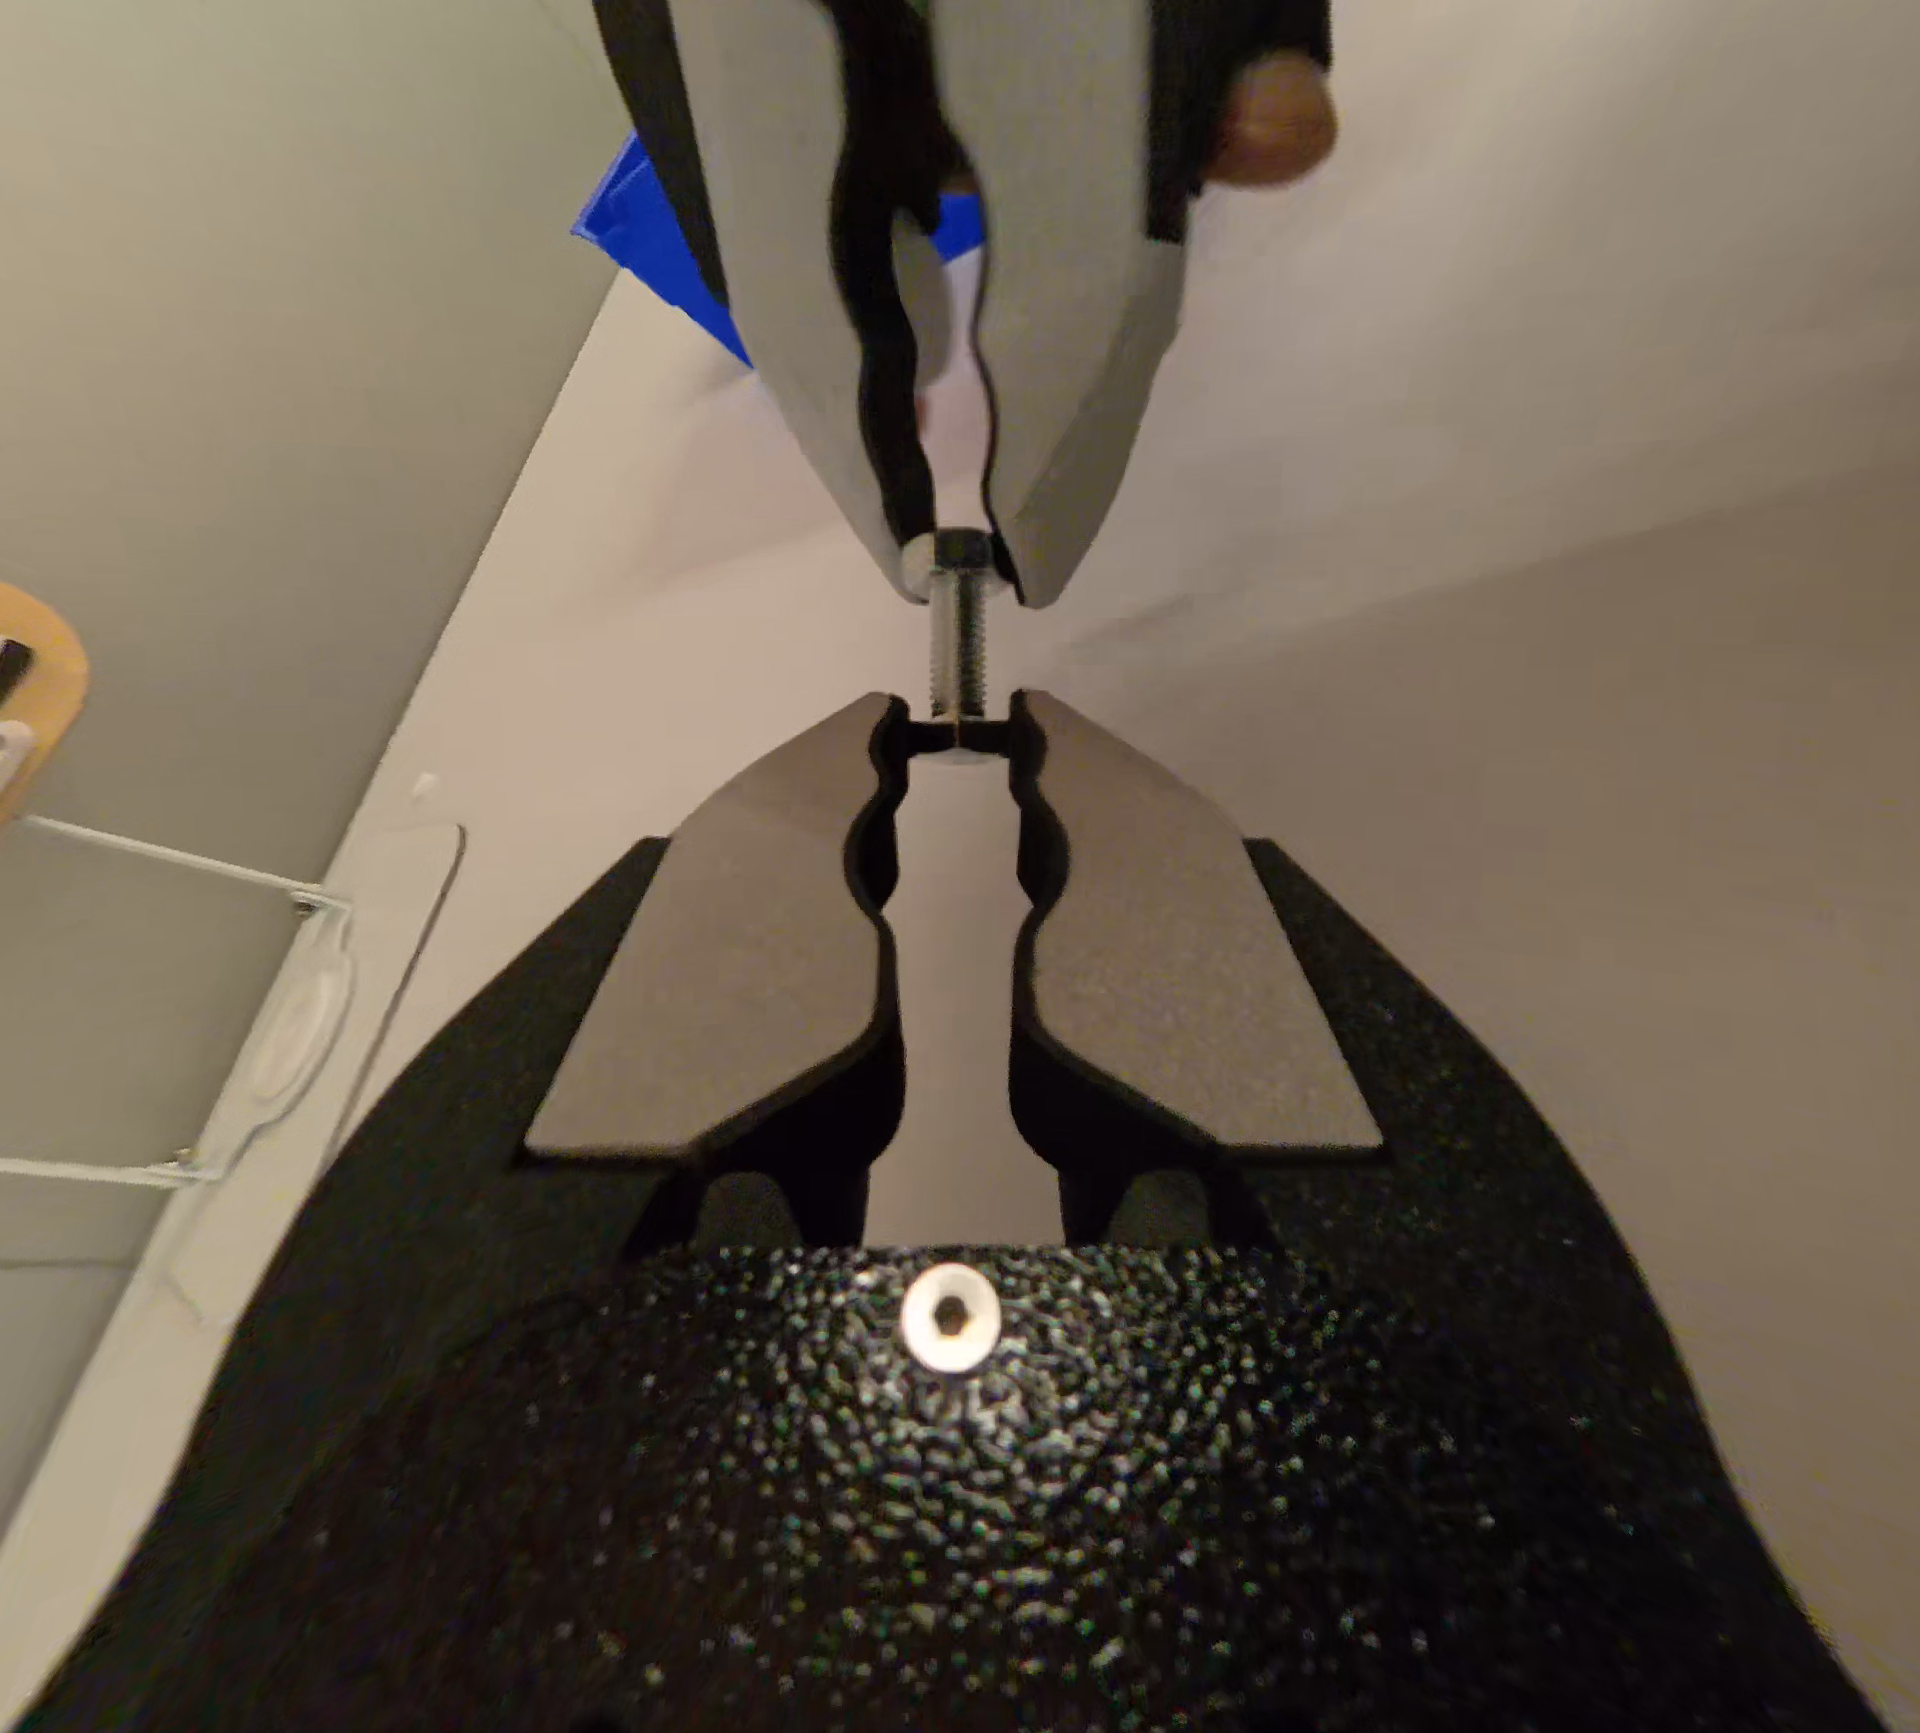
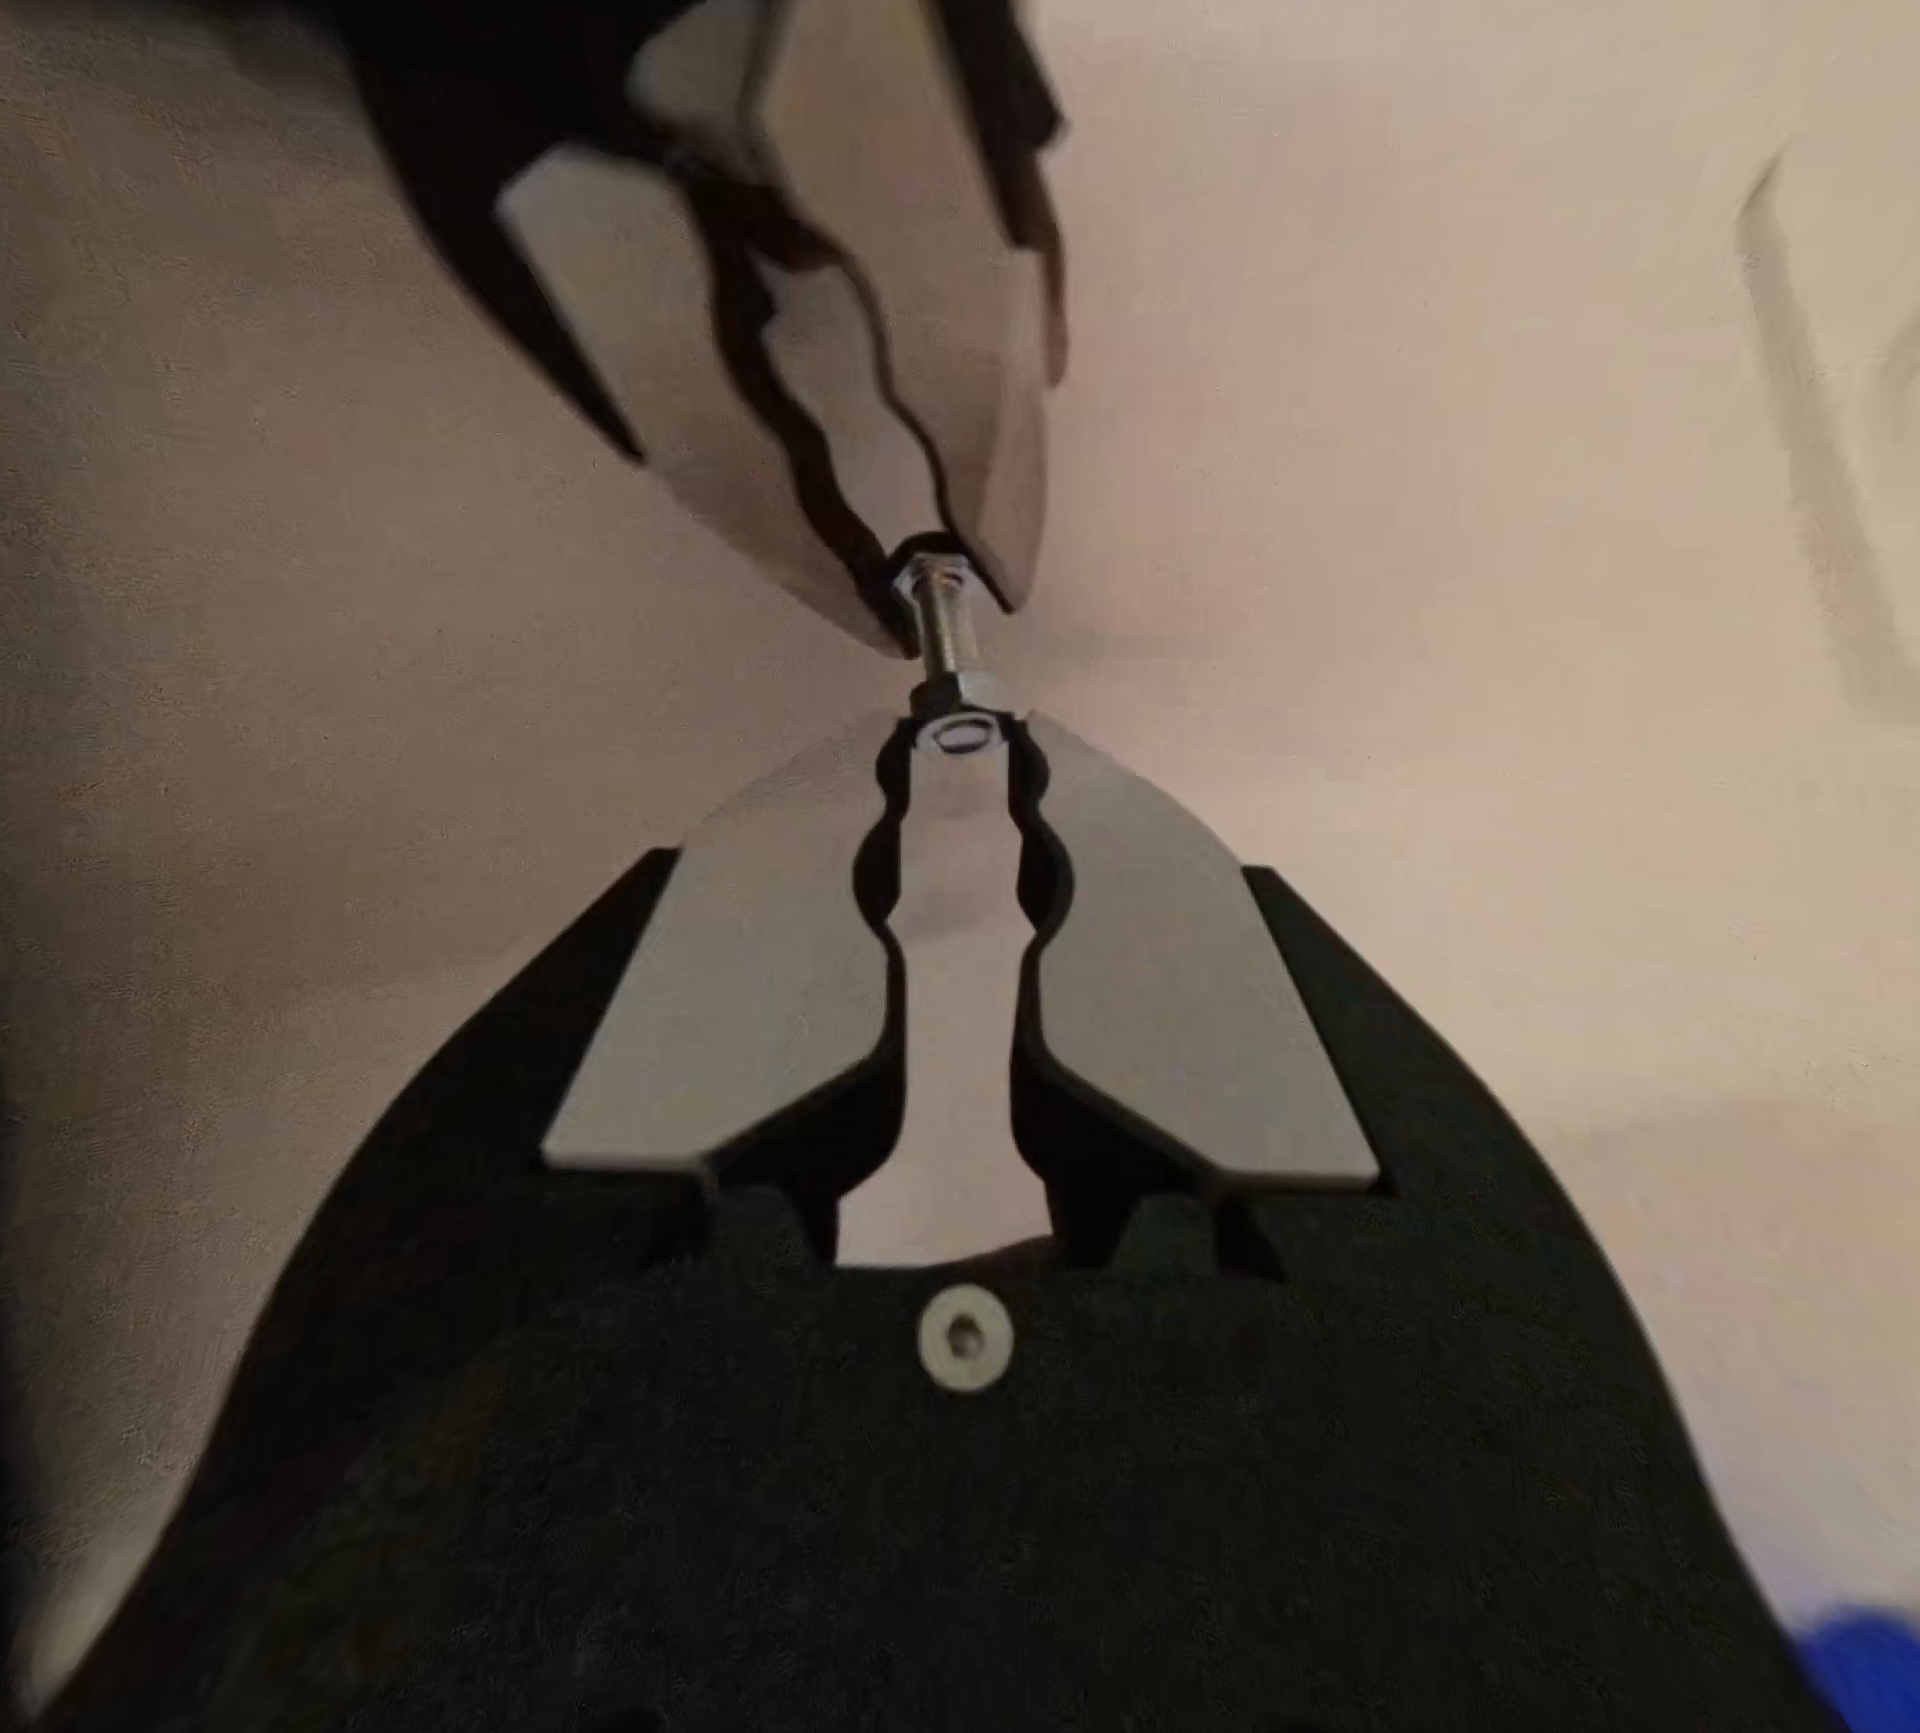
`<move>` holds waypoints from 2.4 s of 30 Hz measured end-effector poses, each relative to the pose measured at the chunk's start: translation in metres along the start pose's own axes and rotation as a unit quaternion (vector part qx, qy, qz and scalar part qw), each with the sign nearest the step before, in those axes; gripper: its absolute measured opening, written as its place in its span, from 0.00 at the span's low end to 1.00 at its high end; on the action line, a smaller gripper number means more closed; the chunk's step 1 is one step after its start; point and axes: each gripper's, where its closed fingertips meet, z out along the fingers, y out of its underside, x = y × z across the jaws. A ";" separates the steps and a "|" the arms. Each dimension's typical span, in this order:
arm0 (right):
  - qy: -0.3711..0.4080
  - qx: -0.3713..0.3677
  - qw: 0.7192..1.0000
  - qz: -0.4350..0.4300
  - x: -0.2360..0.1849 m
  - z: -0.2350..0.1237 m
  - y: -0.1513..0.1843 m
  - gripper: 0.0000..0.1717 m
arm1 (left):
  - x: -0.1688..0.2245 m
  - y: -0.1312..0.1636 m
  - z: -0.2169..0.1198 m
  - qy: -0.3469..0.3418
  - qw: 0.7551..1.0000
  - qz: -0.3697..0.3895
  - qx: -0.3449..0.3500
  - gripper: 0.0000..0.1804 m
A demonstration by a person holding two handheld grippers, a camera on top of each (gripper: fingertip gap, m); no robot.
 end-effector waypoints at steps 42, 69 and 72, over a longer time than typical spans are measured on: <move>-0.165 0.024 0.949 0.267 -0.013 -0.003 0.002 0.11 | 0.013 0.000 0.003 0.040 0.999 0.000 0.005 0.10; -0.072 0.091 0.989 0.091 -0.003 -0.008 -0.004 0.19 | 0.002 0.002 0.000 0.037 0.998 -0.053 0.008 0.10; 0.016 0.072 0.991 -0.109 -0.007 -0.006 -0.003 0.22 | 0.004 -0.001 -0.001 0.047 0.996 -0.072 0.019 0.10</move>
